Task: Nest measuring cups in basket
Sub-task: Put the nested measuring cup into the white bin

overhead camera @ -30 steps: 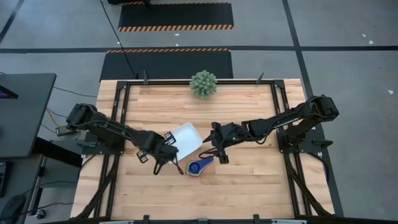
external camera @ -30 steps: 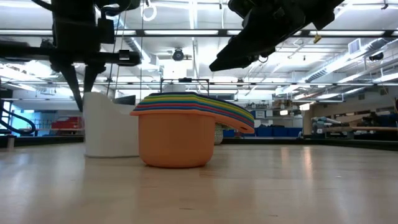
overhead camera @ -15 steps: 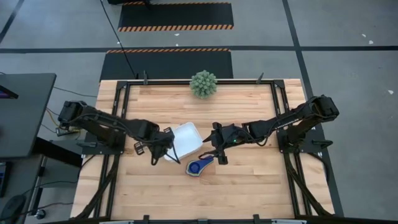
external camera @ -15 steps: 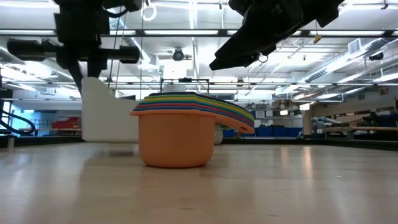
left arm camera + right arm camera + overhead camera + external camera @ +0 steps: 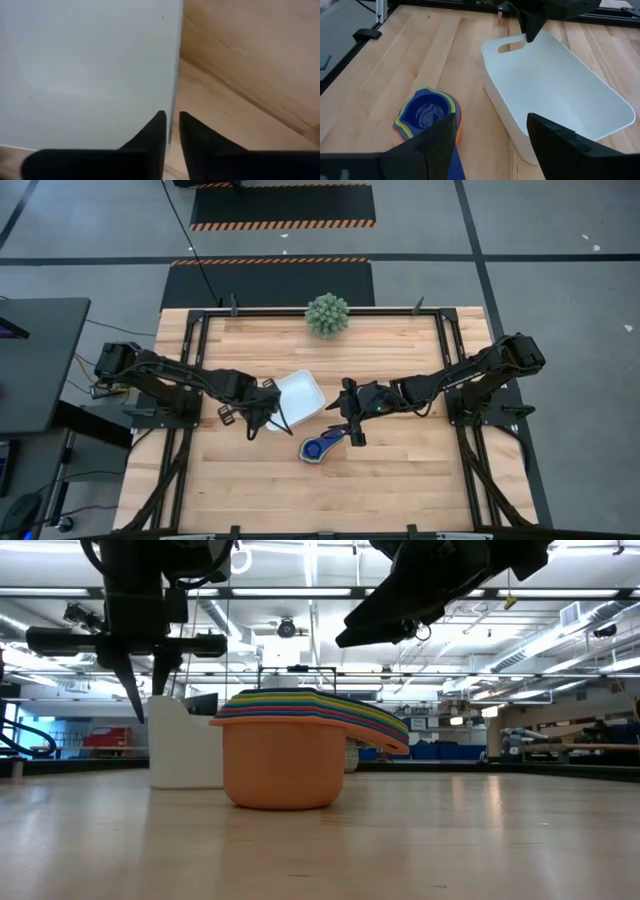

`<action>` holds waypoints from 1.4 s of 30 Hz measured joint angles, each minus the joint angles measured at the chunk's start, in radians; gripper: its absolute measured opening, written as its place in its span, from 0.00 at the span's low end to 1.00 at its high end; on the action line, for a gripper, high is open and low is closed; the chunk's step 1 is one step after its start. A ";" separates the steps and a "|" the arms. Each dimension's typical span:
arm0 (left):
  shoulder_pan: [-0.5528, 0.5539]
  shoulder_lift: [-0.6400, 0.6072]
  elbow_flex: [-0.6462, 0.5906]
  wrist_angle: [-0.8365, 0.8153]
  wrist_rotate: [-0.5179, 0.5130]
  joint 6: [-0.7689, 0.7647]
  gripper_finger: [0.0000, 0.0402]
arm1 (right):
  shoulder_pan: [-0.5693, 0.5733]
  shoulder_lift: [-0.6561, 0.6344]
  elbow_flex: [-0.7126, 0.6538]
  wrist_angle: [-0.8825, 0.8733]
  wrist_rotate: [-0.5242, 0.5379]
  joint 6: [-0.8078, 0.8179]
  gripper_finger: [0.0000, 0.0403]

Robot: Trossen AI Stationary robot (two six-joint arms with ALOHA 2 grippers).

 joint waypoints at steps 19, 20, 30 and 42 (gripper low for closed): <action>-0.073 -0.094 0.087 0.064 -0.059 -0.380 0.49 | 0.001 0.000 0.000 -0.077 -0.025 -0.010 0.62; -0.087 -0.094 0.087 0.106 -0.057 -0.441 0.49 | 0.003 0.000 0.000 -0.077 -0.029 -0.020 0.62; -0.218 -0.033 0.087 0.401 -0.064 -1.079 0.48 | 0.076 0.000 0.000 -0.124 -0.032 -0.208 0.63; -0.397 0.104 0.087 0.527 -0.407 -1.434 0.48 | 0.107 -0.001 -0.059 -0.103 -0.044 -0.190 0.77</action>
